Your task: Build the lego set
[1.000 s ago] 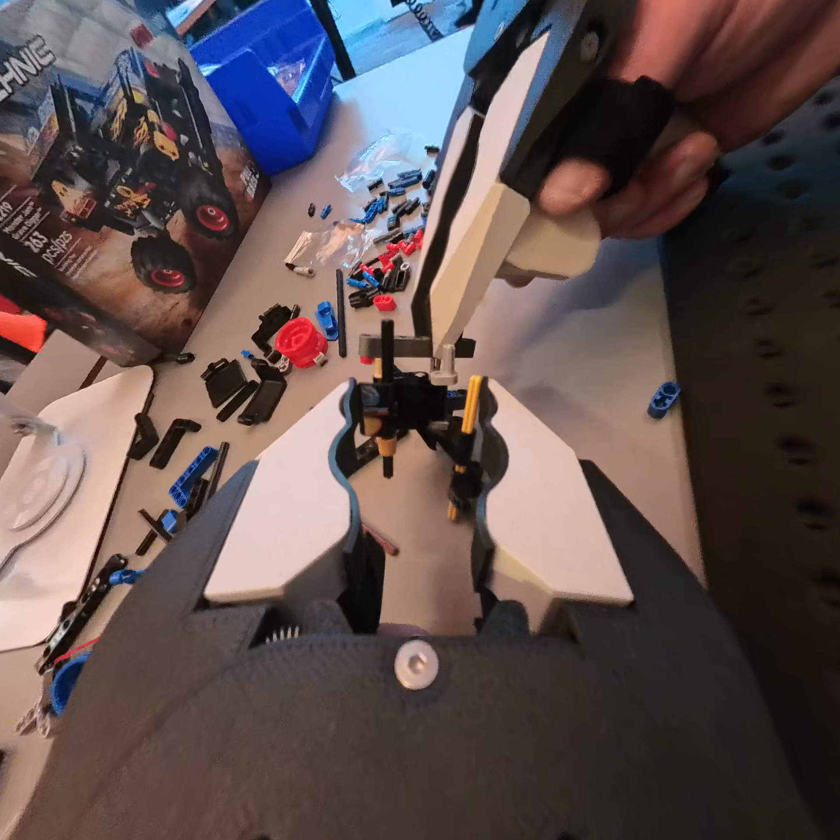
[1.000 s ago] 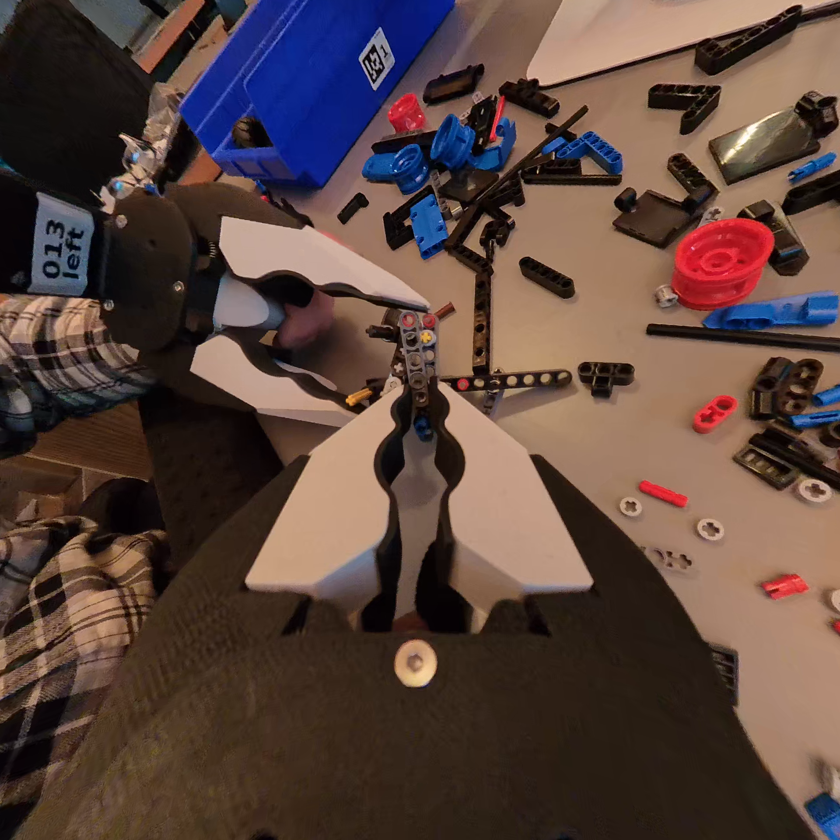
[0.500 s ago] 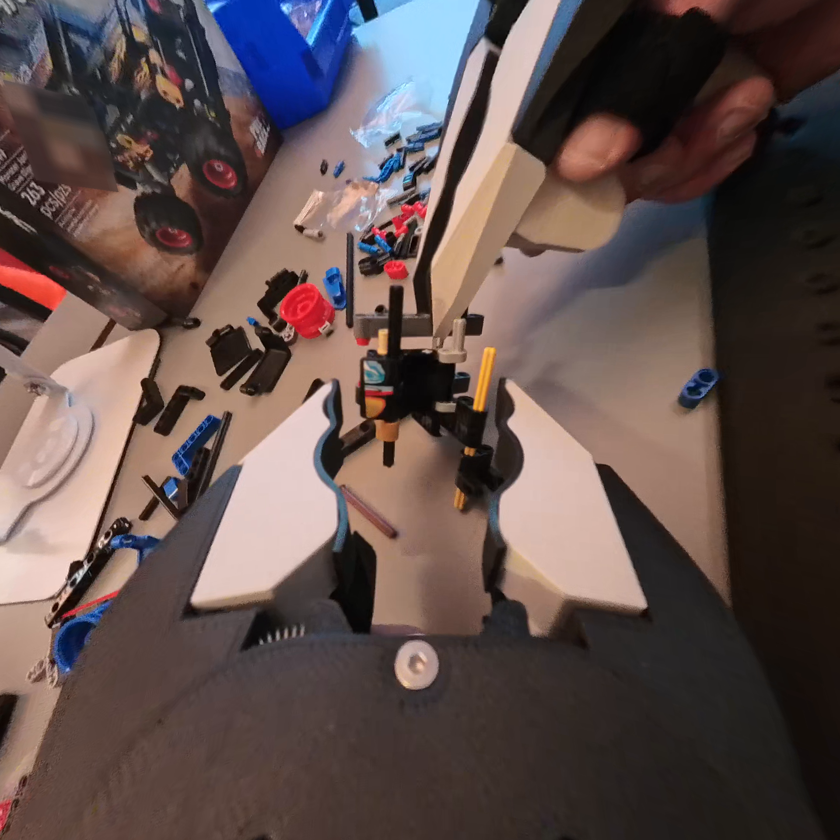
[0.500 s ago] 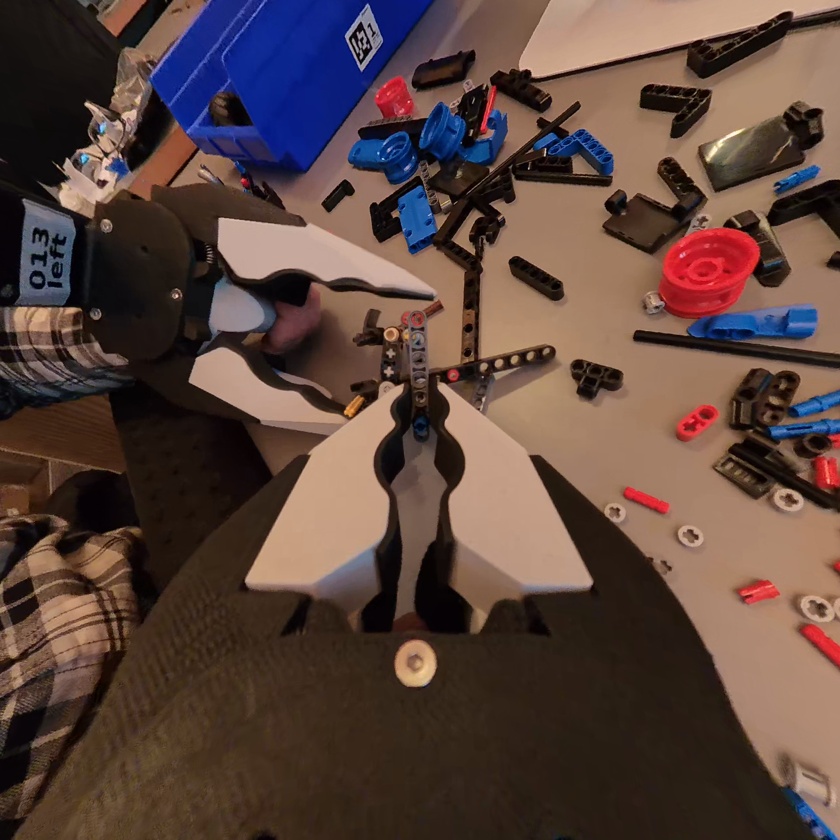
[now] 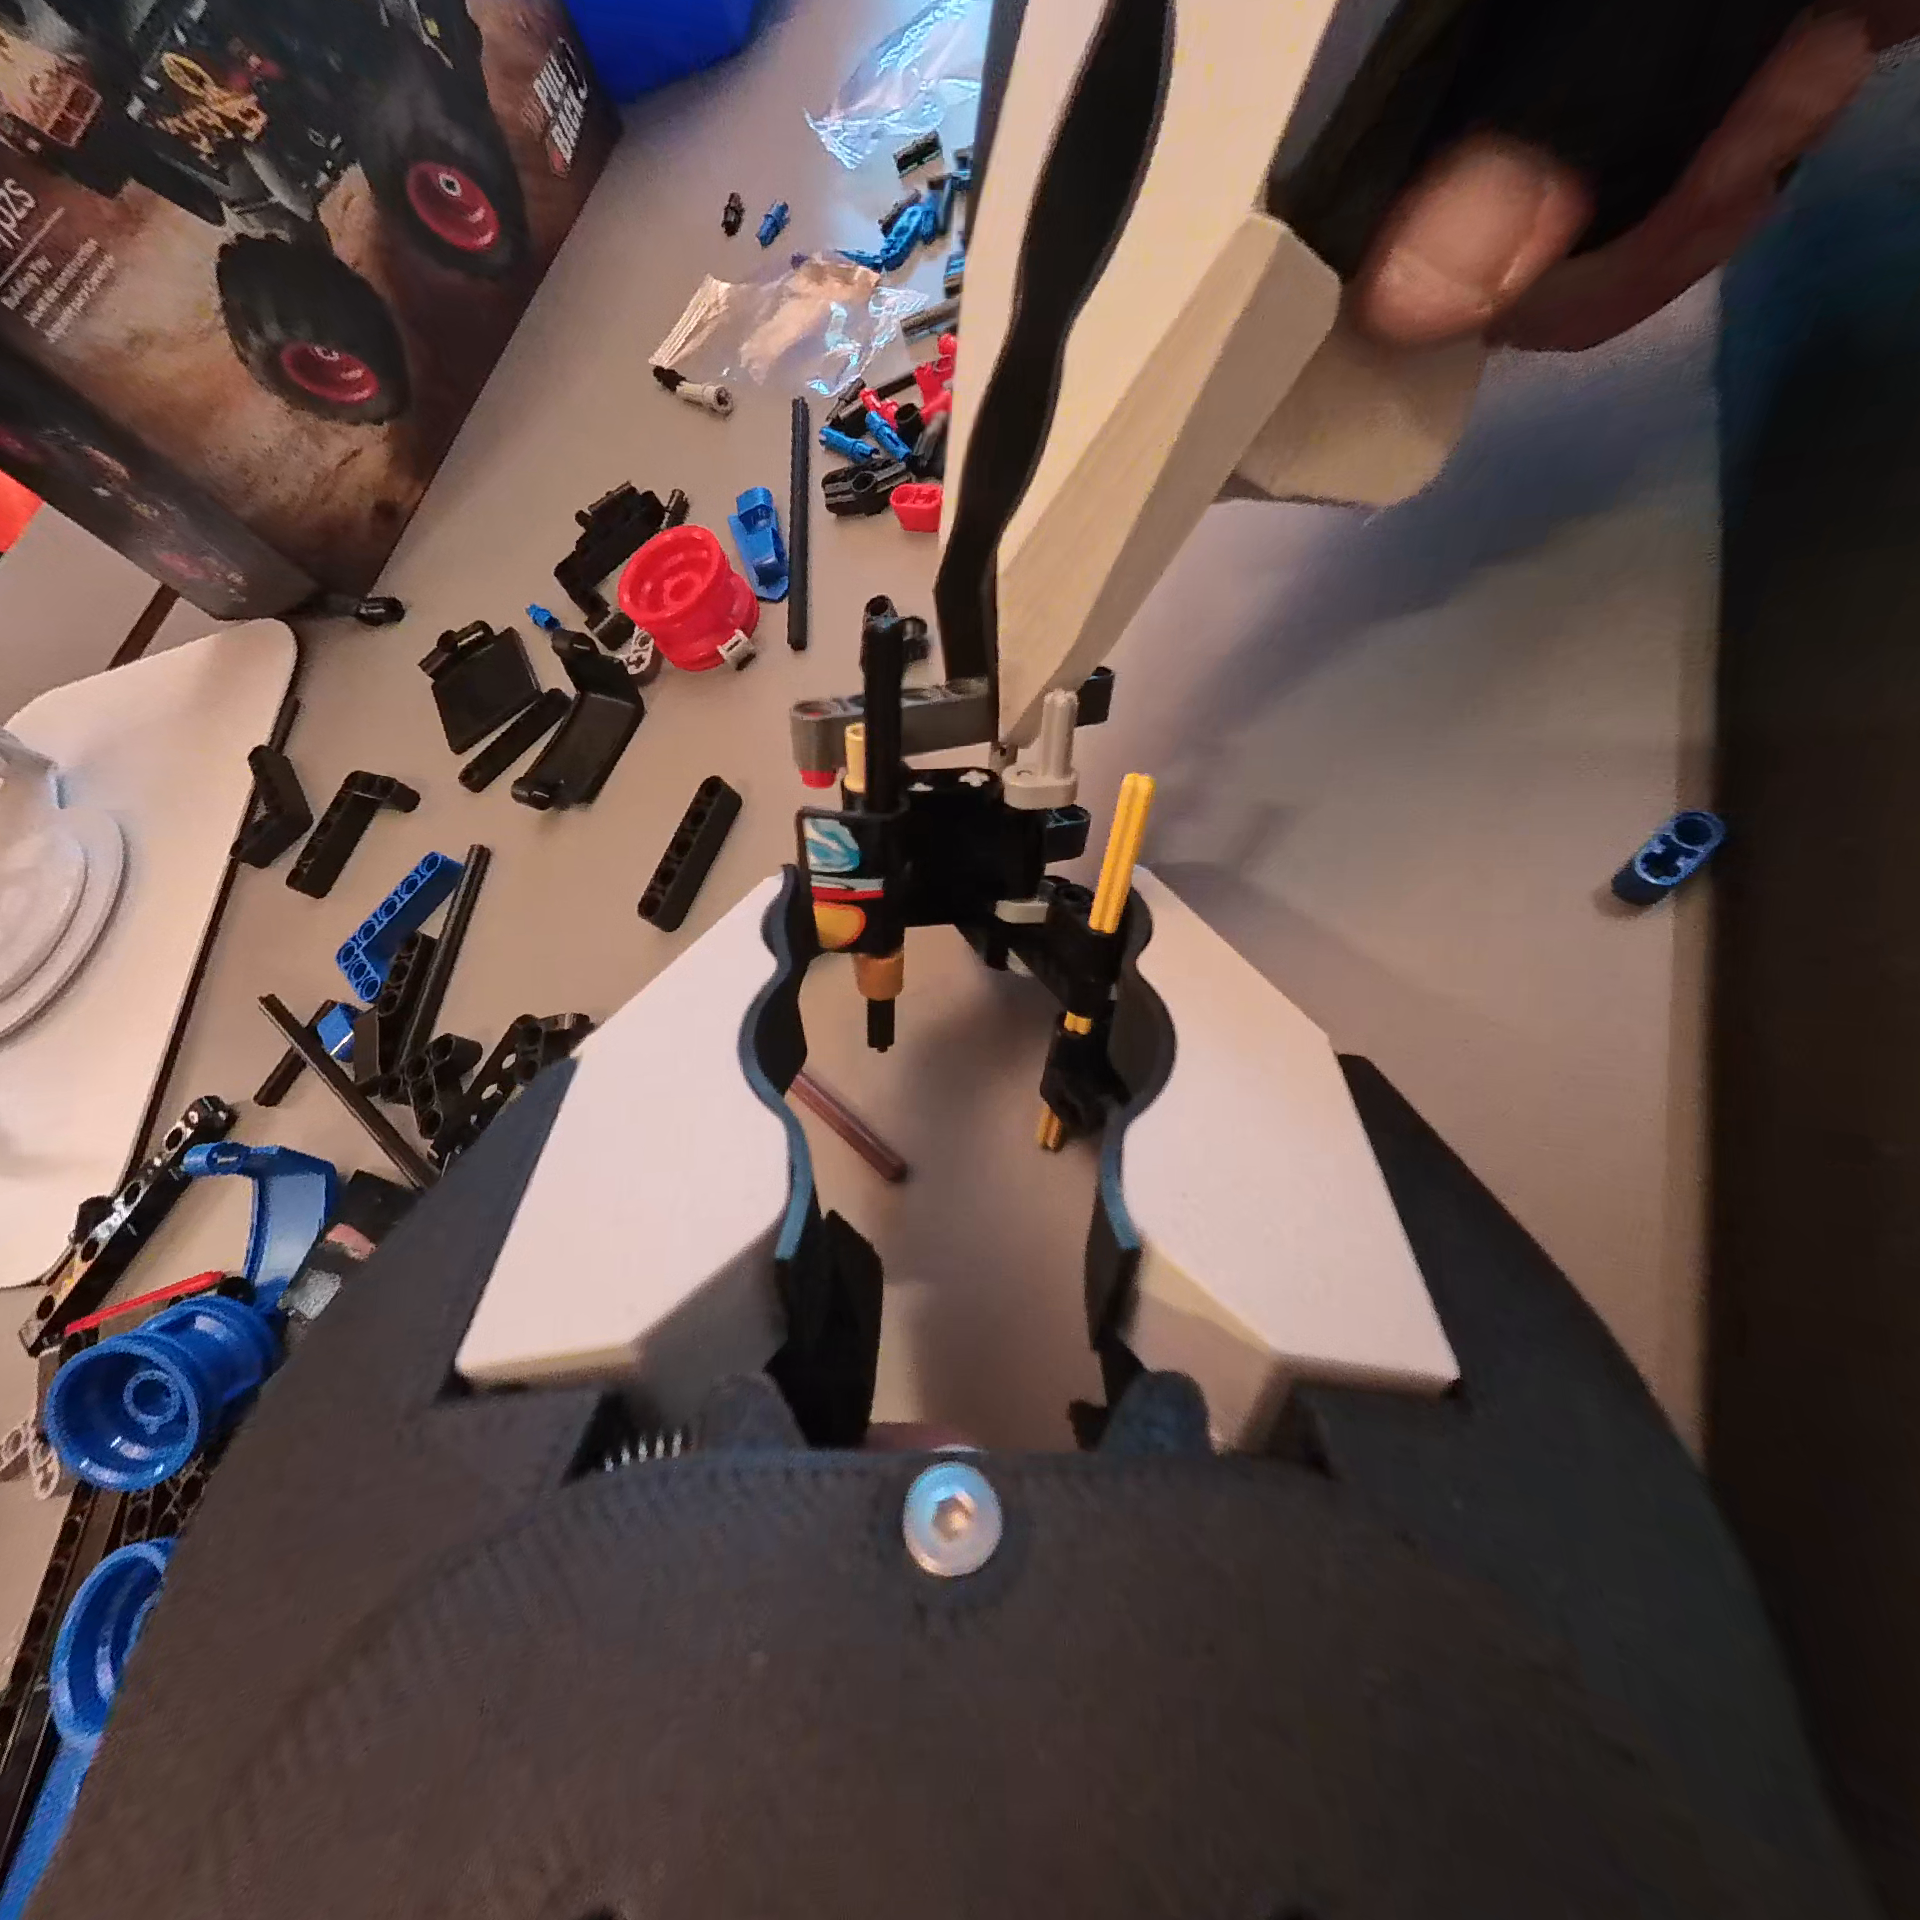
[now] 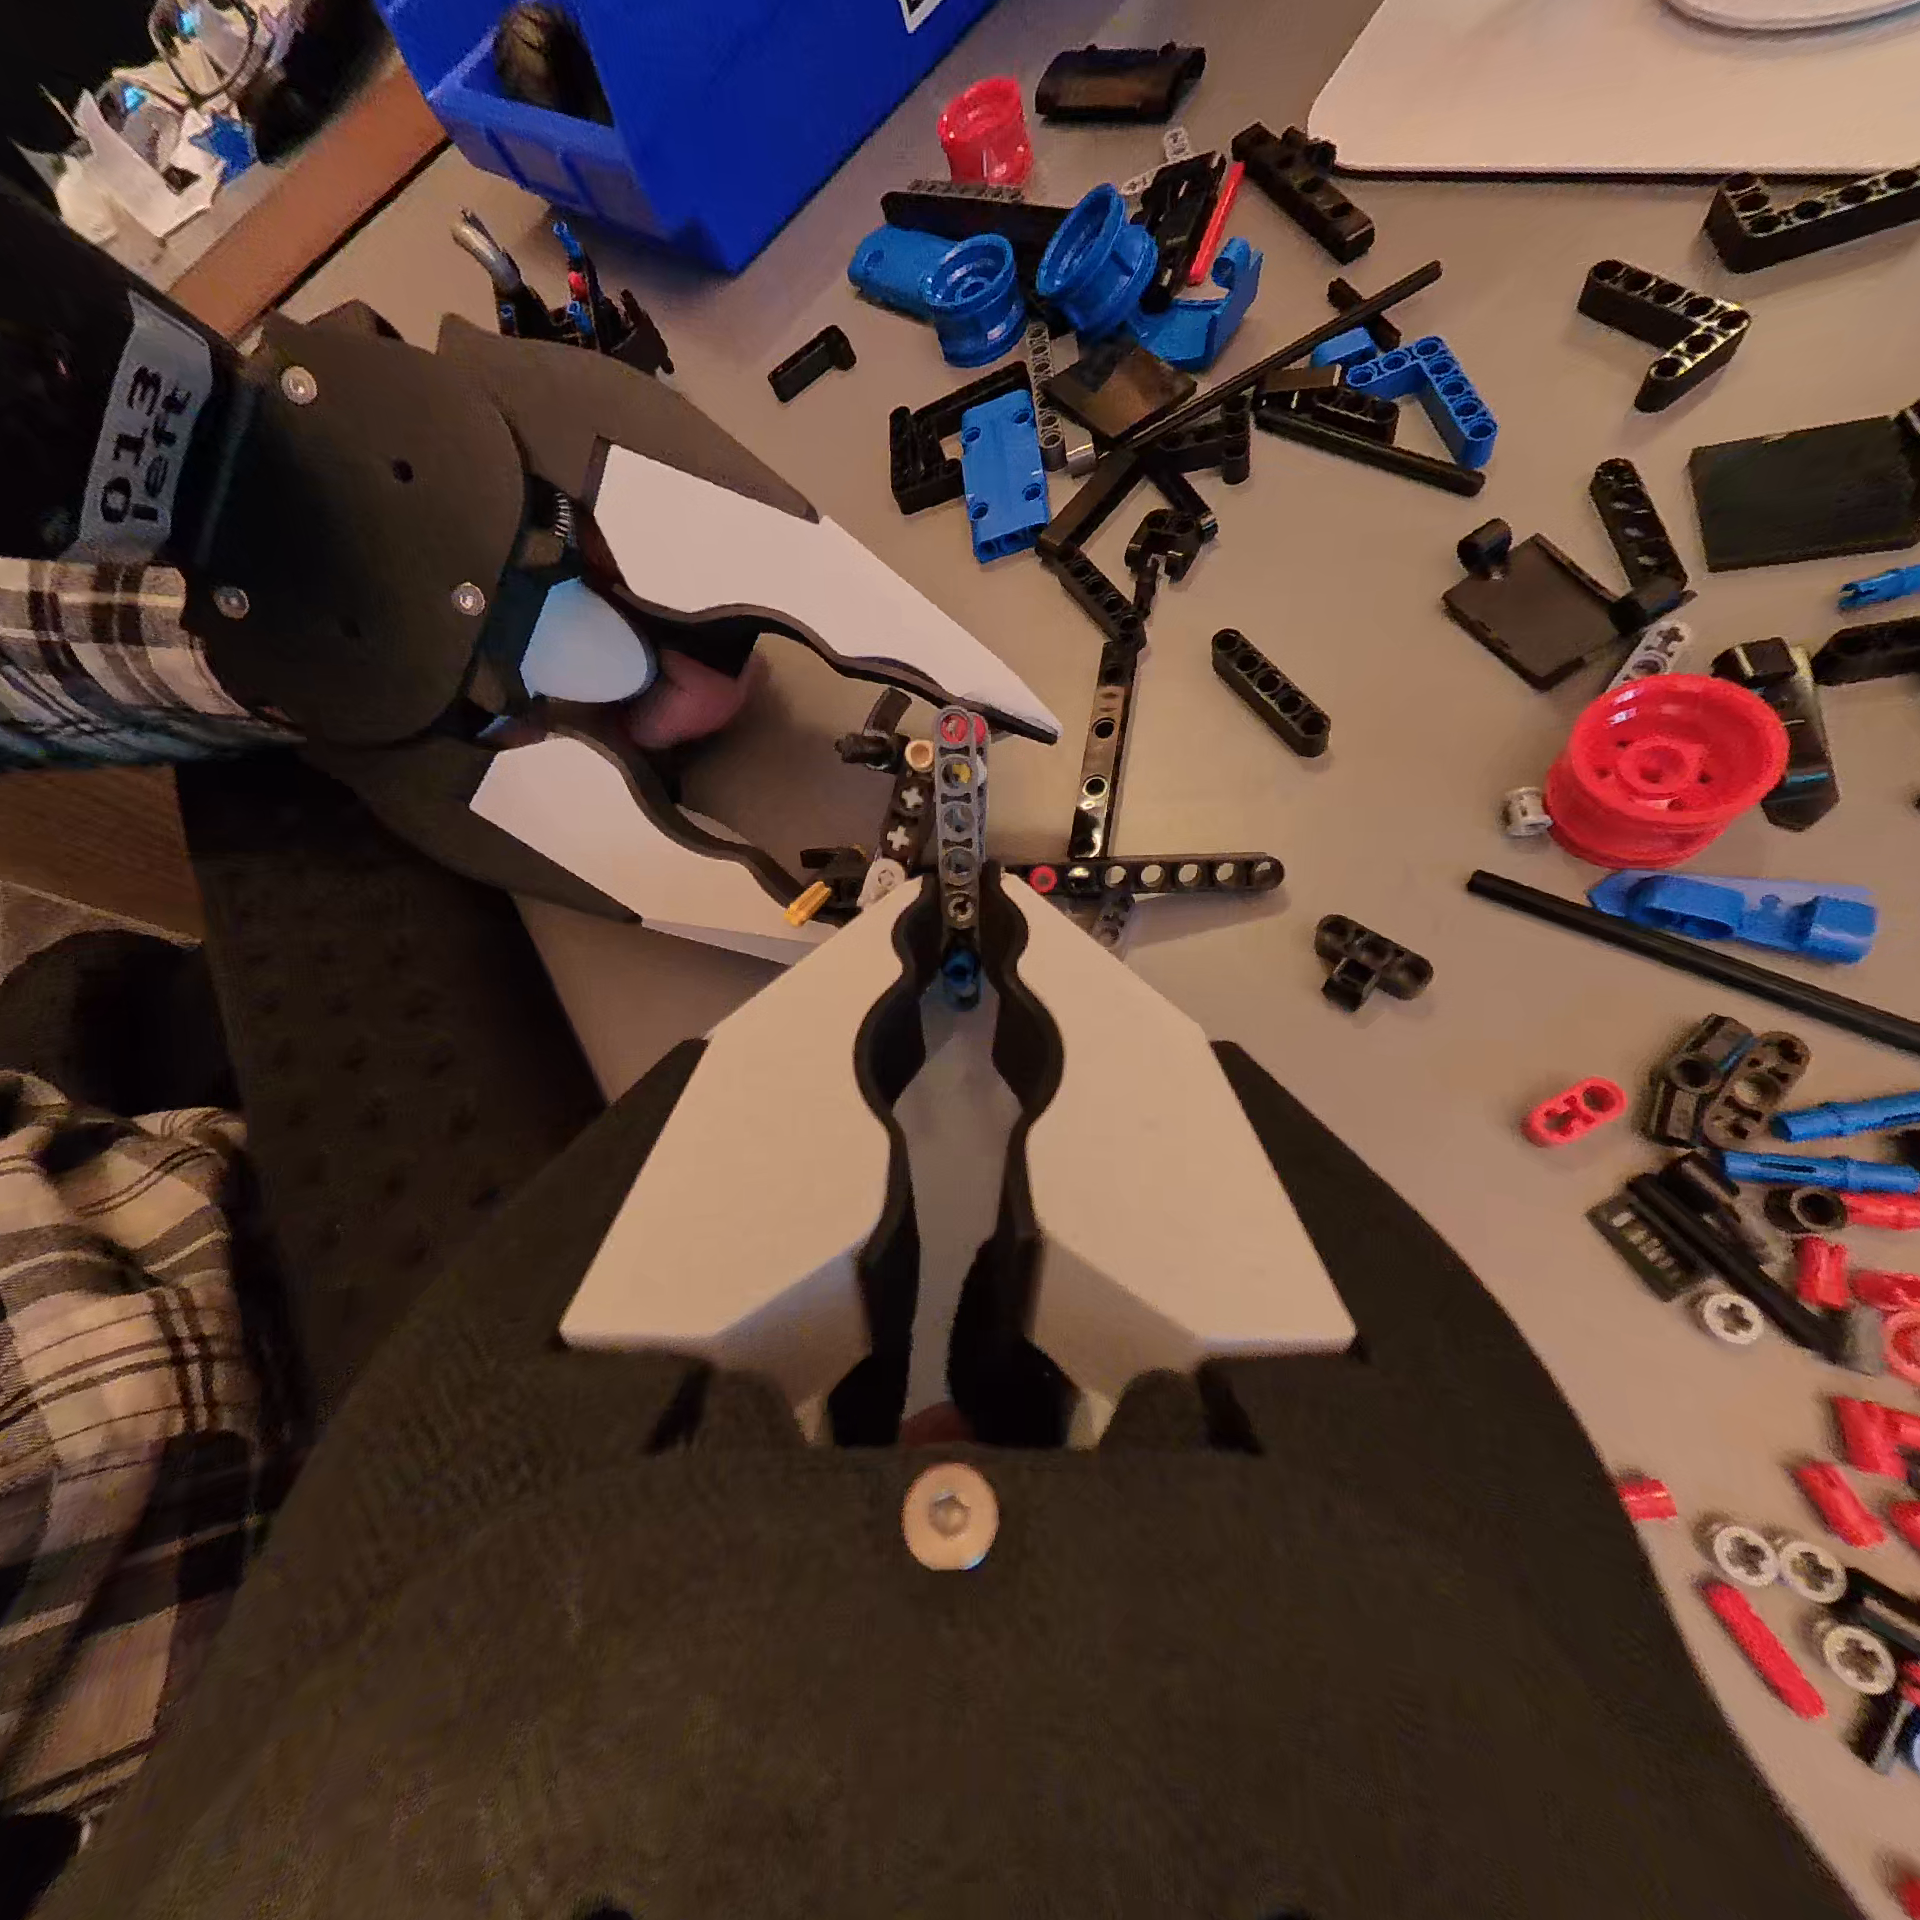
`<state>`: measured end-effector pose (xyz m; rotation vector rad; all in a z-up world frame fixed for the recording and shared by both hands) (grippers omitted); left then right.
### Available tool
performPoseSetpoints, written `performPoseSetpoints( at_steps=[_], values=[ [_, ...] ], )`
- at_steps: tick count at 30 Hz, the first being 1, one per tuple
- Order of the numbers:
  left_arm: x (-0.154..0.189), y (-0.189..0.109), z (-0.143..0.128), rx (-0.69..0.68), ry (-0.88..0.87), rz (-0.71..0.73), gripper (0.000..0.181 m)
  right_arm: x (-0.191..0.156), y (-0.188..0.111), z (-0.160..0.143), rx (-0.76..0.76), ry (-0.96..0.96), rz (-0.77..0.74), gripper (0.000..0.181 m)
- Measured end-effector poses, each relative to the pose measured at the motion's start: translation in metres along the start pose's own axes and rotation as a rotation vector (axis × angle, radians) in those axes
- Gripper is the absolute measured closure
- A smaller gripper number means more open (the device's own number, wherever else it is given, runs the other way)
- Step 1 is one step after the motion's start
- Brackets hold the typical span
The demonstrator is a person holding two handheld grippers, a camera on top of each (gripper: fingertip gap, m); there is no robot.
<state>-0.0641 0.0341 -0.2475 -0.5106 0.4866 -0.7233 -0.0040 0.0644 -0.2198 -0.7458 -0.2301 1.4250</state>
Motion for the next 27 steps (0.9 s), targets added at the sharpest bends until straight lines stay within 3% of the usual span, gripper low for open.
performPoseSetpoints(
  at_steps=[5, 10, 18, 21, 27],
  values=[
    [0.000, 0.001, 0.000, -0.002, 0.020, 0.022, 0.126, 0.000, 0.003, -0.002, 0.009, 0.102, 0.005, 0.177],
    [-0.001, 0.001, 0.000, -0.005, 0.009, 0.016, 0.126, -0.002, 0.005, -0.001, -0.020, -0.061, -0.054, 0.177],
    [-0.001, 0.001, 0.000, 0.000, 0.028, 0.023, 0.129, -0.004, 0.002, -0.005, 0.057, -0.108, -0.046, 0.176],
    [0.000, 0.001, 0.000, 0.002, 0.037, 0.025, 0.129, -0.005, -0.006, -0.008, 0.071, -0.126, -0.050, 0.168],
    [0.000, 0.001, 0.001, 0.002, 0.040, 0.027, 0.129, -0.004, -0.005, -0.009, 0.052, -0.180, -0.074, 0.176]
  ],
)
Point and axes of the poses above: each gripper's, where its closed fingertips meet, y out along the fingers, z out of its top, x = y × z across the jaws, the point moved 4 cm from there along -y, back along the fingers, and after that the axes turned 6 degrees about -z, right-handed, at the moved point
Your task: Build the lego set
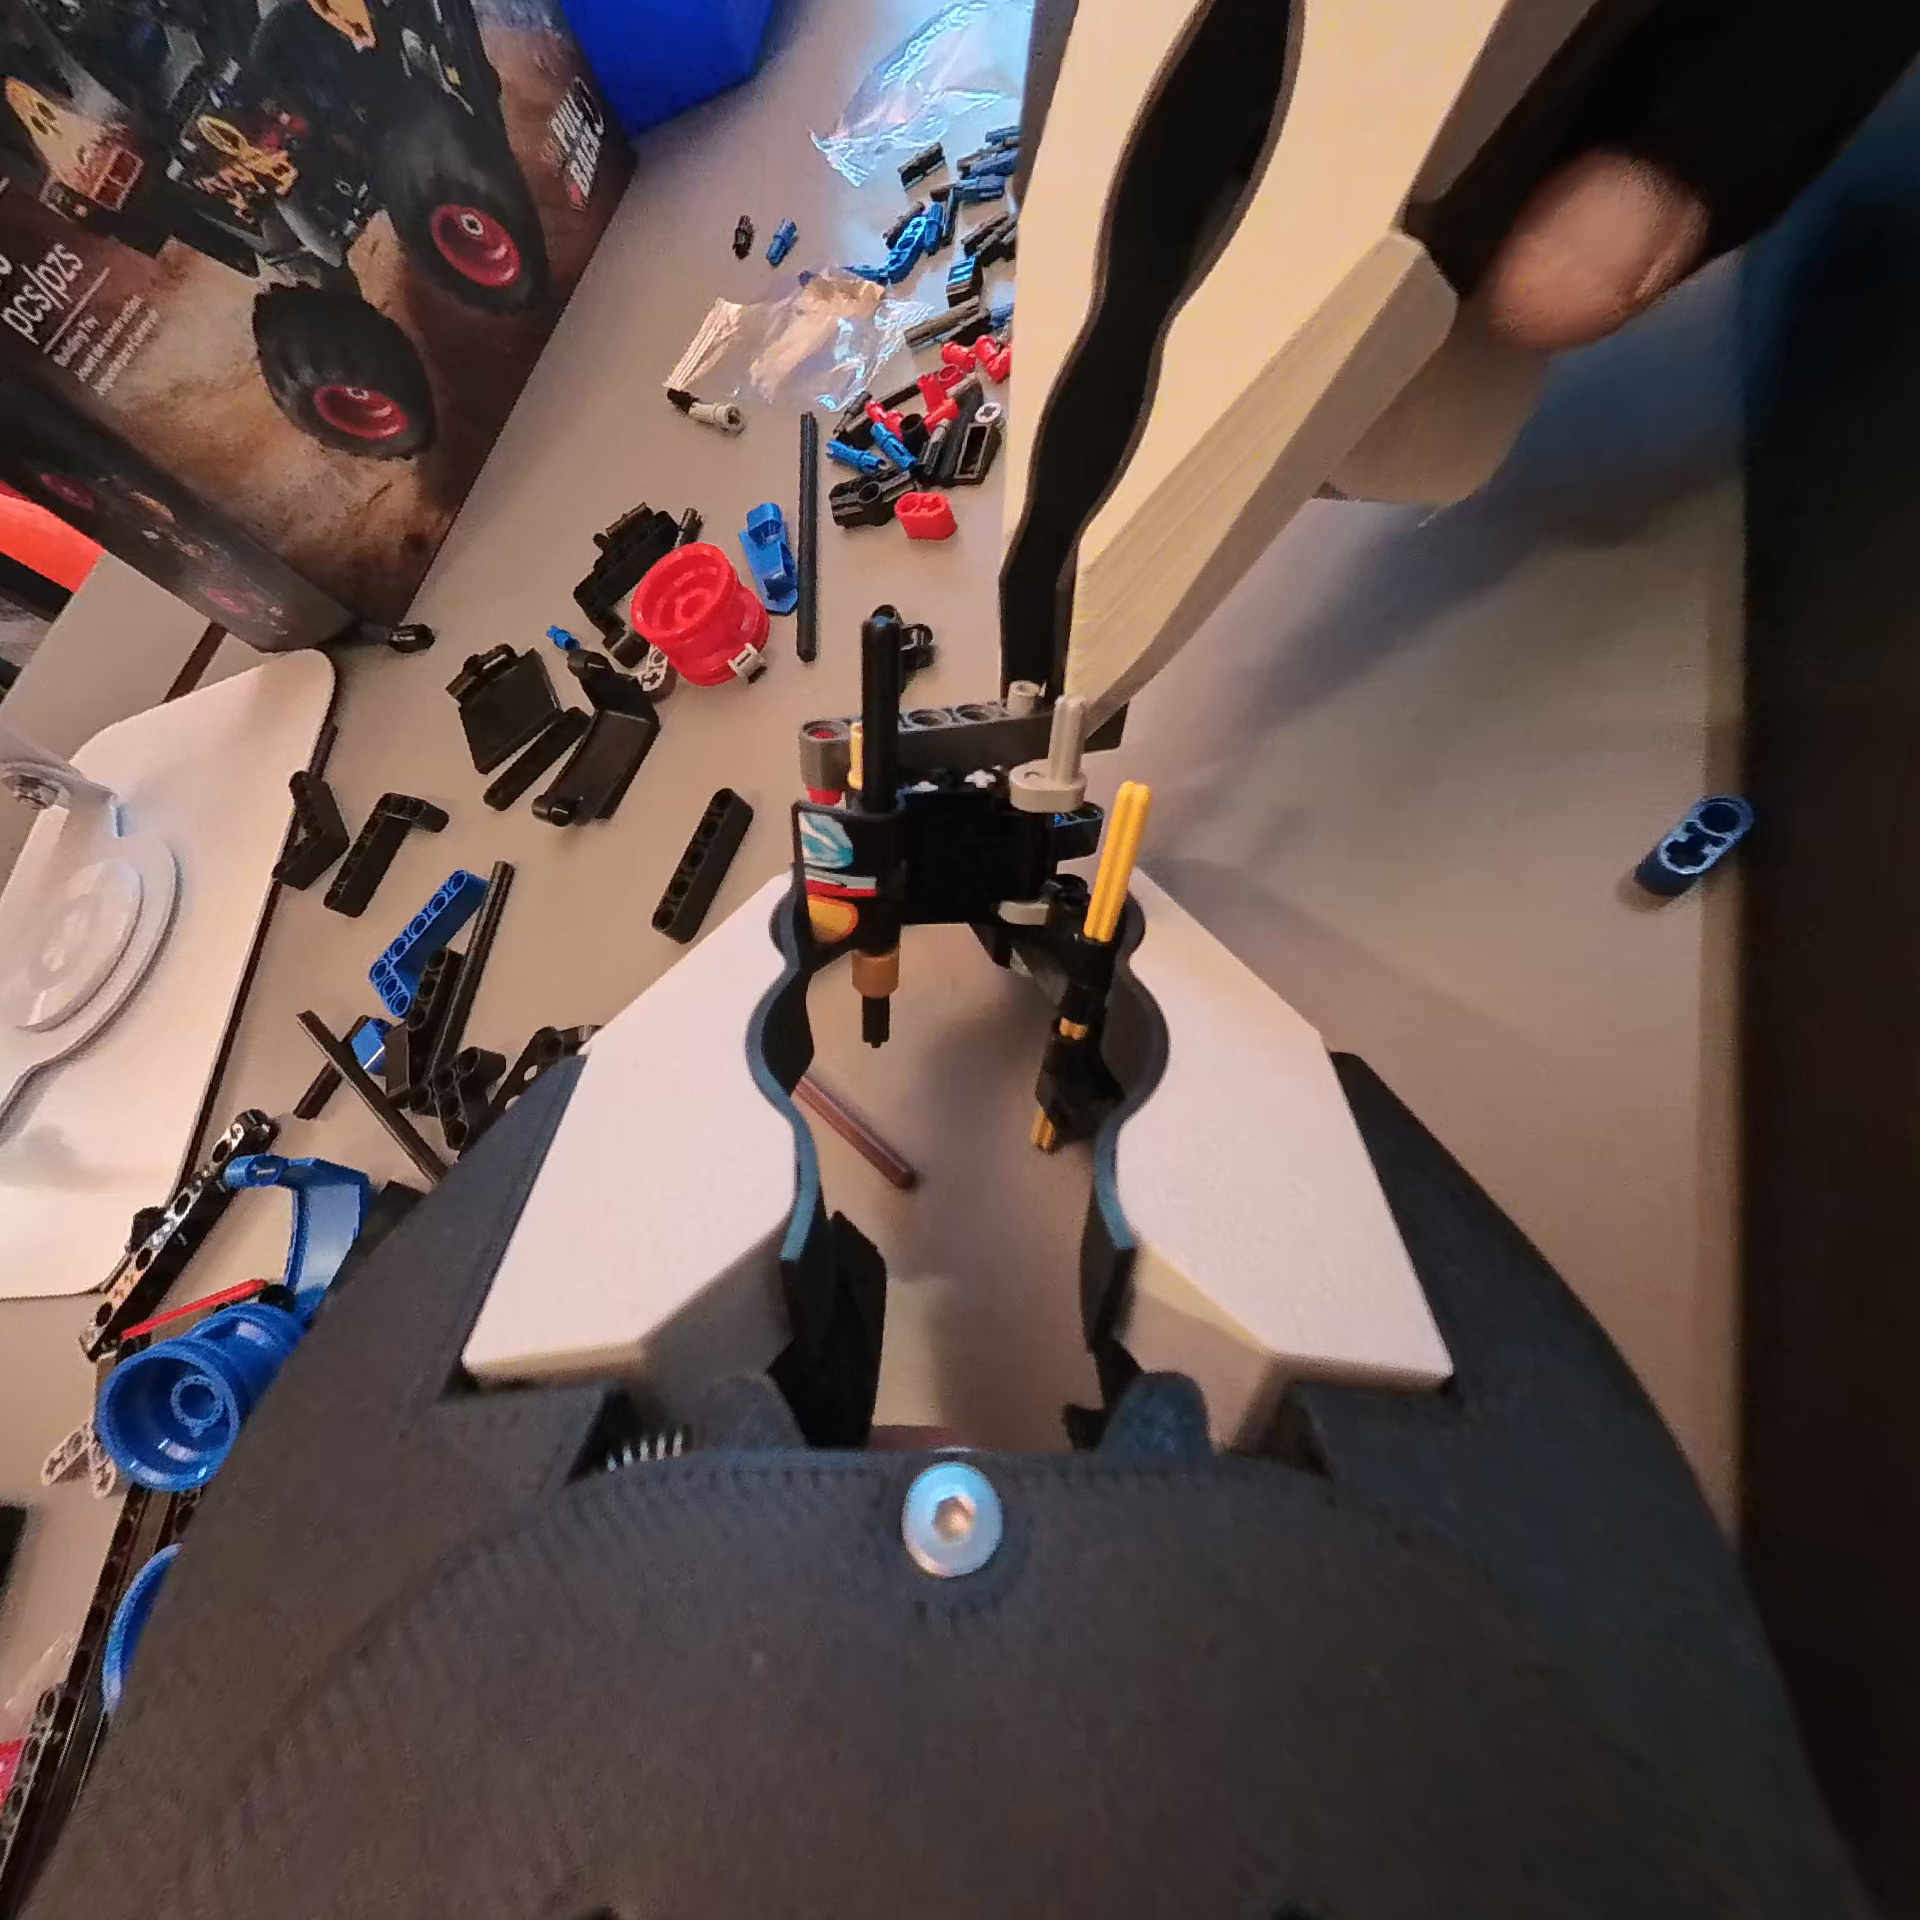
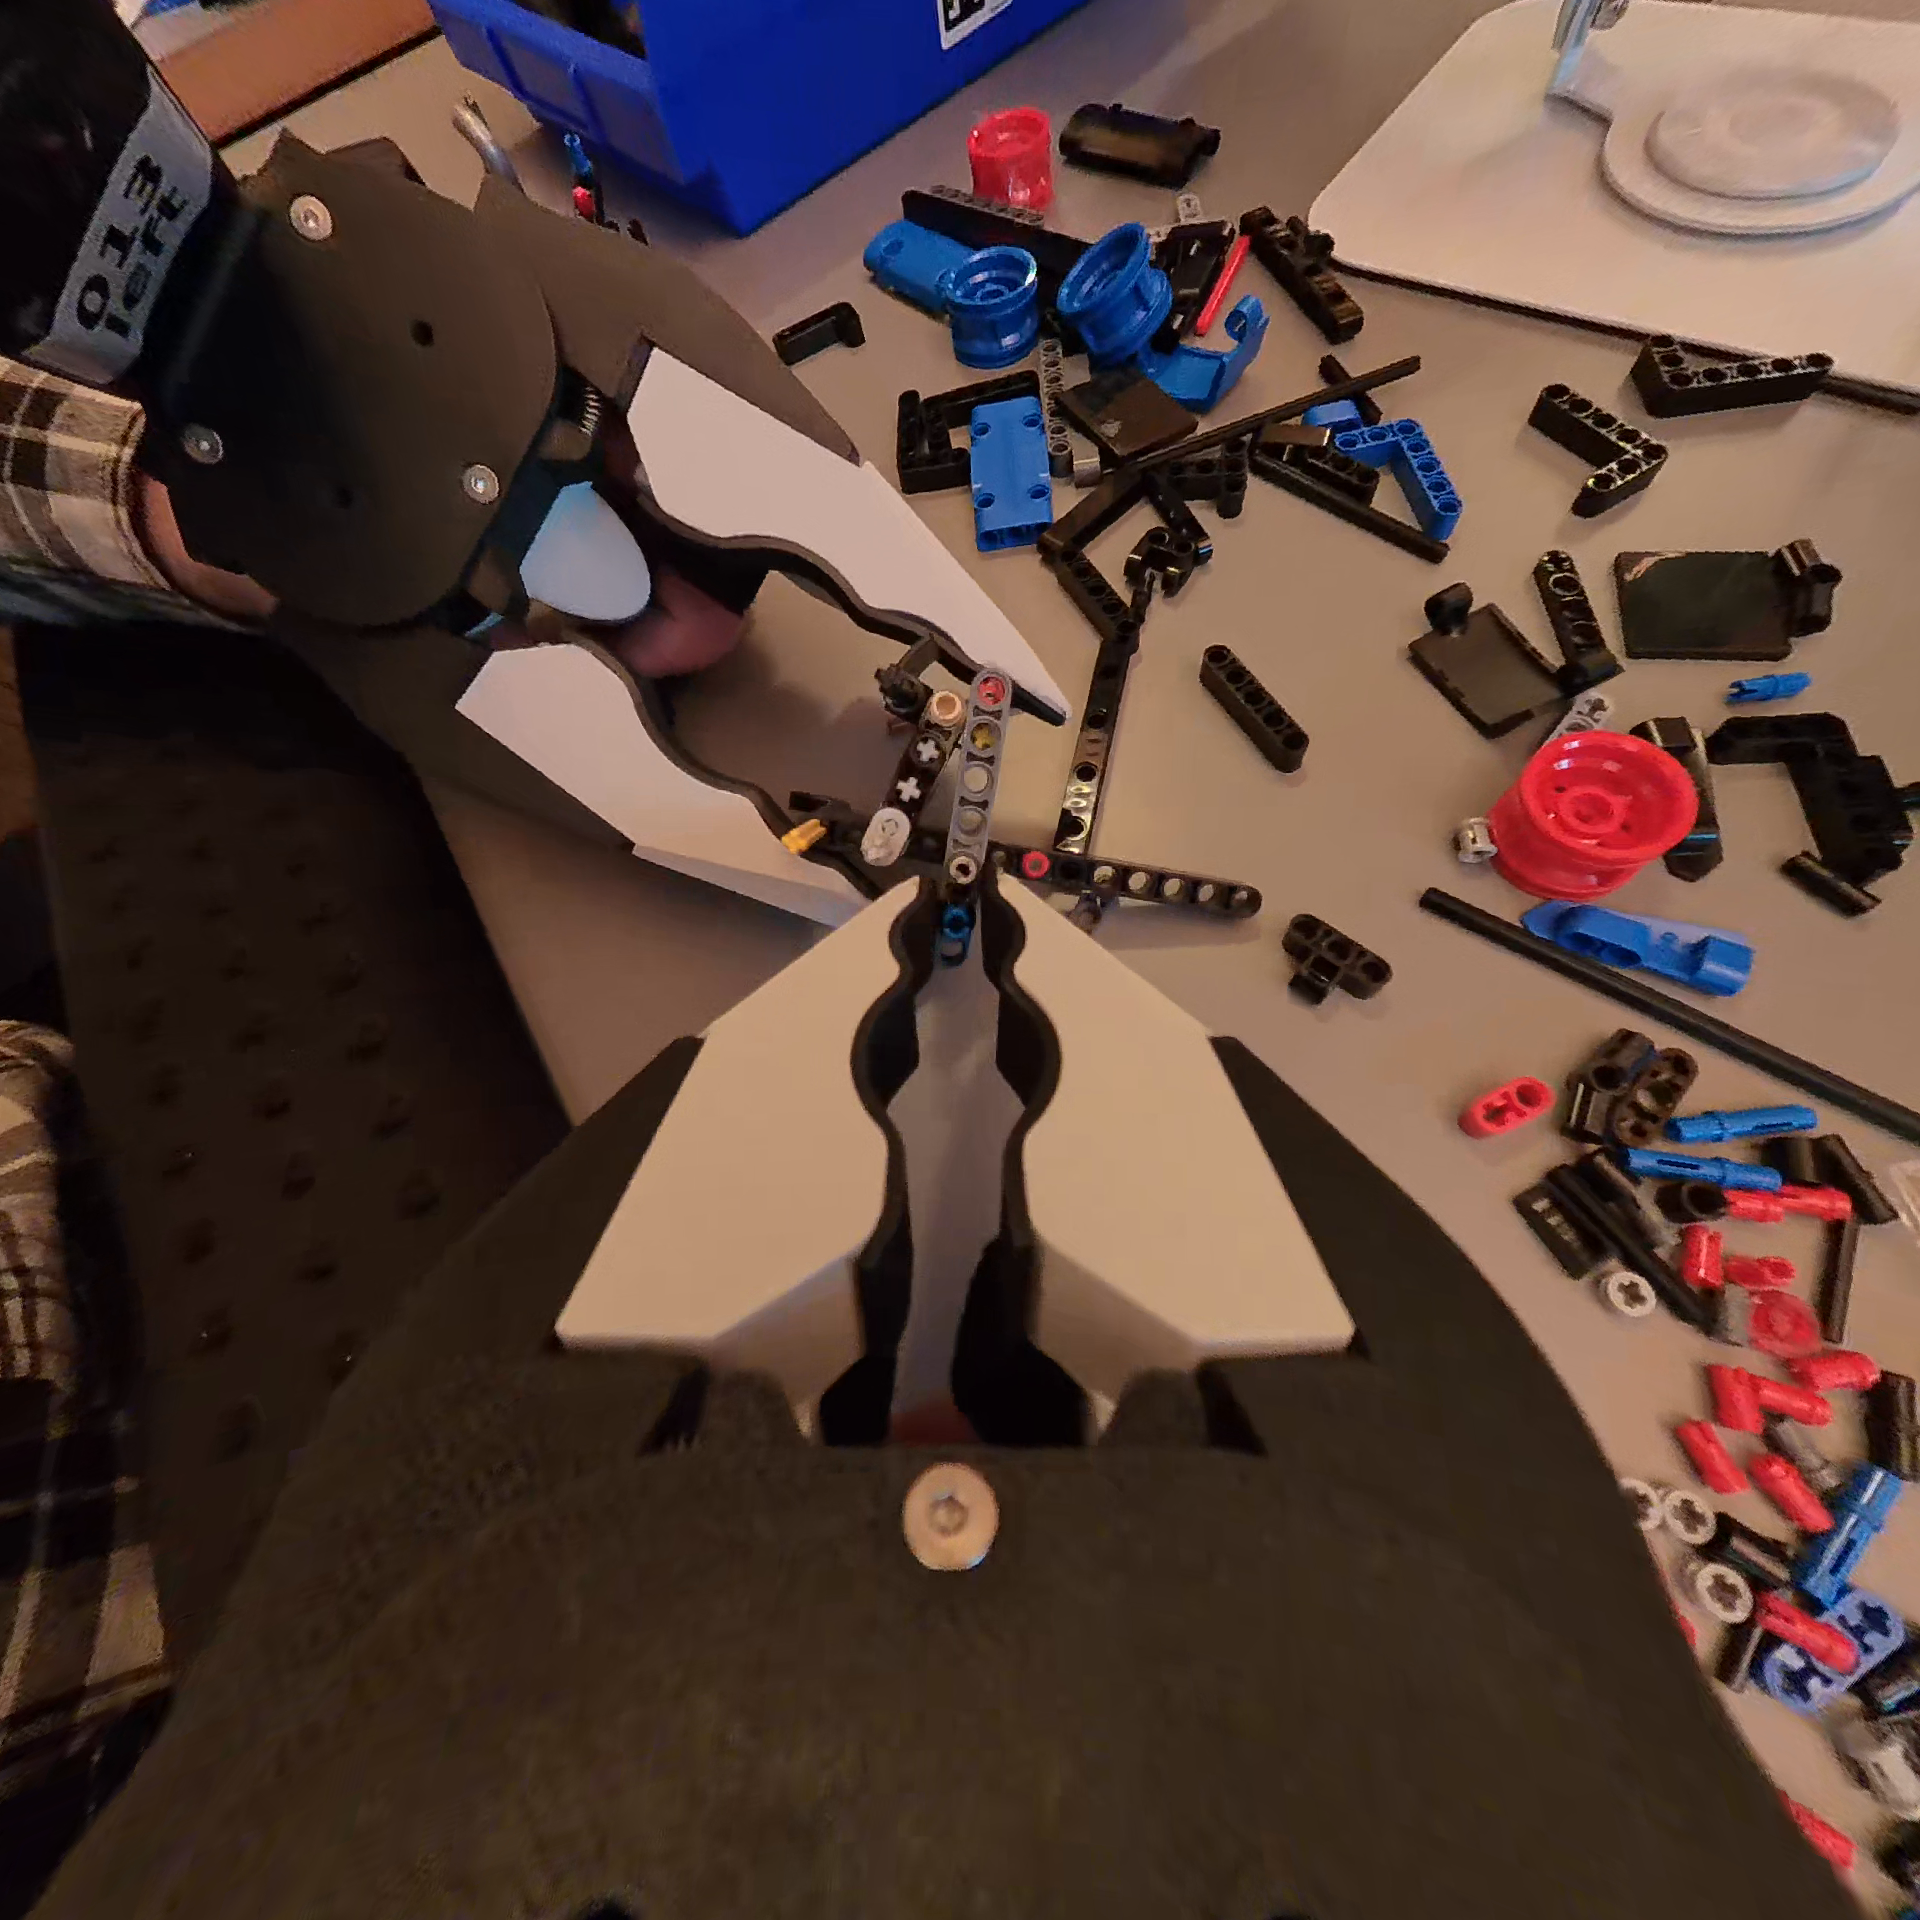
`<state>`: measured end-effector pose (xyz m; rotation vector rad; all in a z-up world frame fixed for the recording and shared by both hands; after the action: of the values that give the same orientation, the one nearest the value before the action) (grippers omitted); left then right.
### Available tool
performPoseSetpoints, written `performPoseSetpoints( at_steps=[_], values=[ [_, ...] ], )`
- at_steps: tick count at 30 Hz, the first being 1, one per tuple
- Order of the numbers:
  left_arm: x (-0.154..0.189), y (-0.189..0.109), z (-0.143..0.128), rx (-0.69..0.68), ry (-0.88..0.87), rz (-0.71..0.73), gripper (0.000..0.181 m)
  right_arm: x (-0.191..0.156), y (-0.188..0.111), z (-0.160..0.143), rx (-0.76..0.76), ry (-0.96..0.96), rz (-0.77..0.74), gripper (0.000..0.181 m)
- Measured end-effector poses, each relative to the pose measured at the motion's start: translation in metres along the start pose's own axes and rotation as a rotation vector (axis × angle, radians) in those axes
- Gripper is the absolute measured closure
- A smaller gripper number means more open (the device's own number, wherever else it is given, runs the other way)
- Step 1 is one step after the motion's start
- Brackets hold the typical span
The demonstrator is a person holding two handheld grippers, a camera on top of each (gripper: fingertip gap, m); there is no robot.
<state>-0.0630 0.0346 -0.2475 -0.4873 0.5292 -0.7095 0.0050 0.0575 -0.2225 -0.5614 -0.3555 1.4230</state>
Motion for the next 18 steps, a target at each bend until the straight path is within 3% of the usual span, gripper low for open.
performPoseSetpoints(
  at_steps=[14, 18],
  values=[
    [0.004, 0.001, 0.003, 0.009, 0.073, 0.025, 0.129, 0.001, 0.006, 0.009, 0.040, 0.049, 0.037, 0.177],
    [0.003, 0.001, 0.002, 0.005, 0.061, 0.021, 0.130, 0.000, 0.008, 0.011, 0.031, -0.032, 0.005, 0.177]
  ],
)
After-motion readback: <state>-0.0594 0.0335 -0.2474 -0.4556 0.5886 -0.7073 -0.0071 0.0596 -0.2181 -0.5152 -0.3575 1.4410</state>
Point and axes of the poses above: each gripper's, where its closed fingertips meet, y out along the fingers, z out of its top, x = y × z across the jaws, the point moved 4 cm from there along -y, back along the fingers, and after that the axes turned 6 degrees about -z, right-handed, at the moved point
